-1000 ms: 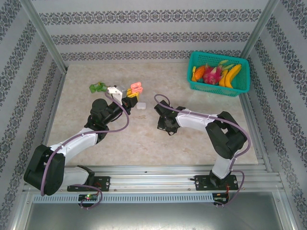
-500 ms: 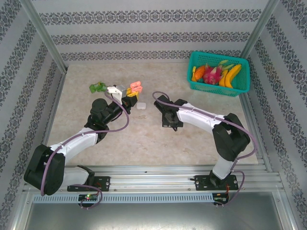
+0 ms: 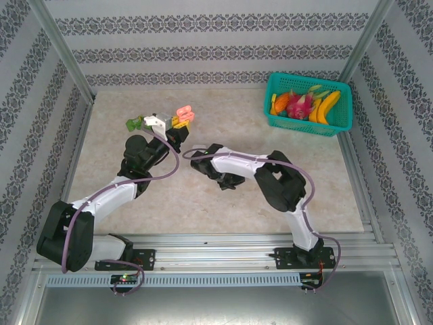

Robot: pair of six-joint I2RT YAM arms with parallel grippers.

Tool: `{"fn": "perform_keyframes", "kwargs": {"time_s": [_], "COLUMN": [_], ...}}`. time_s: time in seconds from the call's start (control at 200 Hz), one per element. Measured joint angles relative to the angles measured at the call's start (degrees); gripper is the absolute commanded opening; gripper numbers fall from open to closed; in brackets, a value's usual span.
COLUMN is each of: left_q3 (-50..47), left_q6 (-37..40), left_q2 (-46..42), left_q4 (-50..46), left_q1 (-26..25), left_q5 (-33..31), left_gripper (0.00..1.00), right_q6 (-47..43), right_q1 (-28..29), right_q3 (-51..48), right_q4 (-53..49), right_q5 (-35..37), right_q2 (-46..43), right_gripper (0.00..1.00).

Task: Insert the wireless bluetooth earbuds into the charging case

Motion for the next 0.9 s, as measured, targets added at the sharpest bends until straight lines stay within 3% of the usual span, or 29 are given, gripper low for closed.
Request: {"fn": "perform_keyframes", "kwargs": {"time_s": [0.34, 0.505, 0.545, 0.724, 0.899], "left_q3": [0.1, 0.1, 0.1, 0.2, 0.8], "left_q6": [-0.8, -1.2, -1.2, -1.2, -1.2], "left_q2": [-0.2, -0.7, -0.8, -1.0, -1.3], "left_q4": [0.1, 0.1, 0.1, 0.1, 0.0], "left_q1": [0.3, 0.3, 0.3, 0.3, 0.3], "left_q5": [0.0, 0.0, 0.0, 0.0, 0.0], "left_gripper": [0.00, 0.00, 0.00, 0.00, 0.00], "right_q6": [0.4, 0.5, 0.5, 0.2, -0.3], "right_q1": [5.1, 6.9, 7.3, 8.2, 8.0], "right_q3": [5.6, 7.3, 7.7, 8.2, 8.1], "right_q4": [-4.3, -4.4, -4.5, -4.1, -2.7], "right_q5": [0.2, -0.8, -0.9, -2.1, -3.0], "right_q2": [6.9, 6.9, 6.9, 4.5, -1.2], "right_gripper": [0.14, 0.23, 0.29, 0.45, 0.49]}}
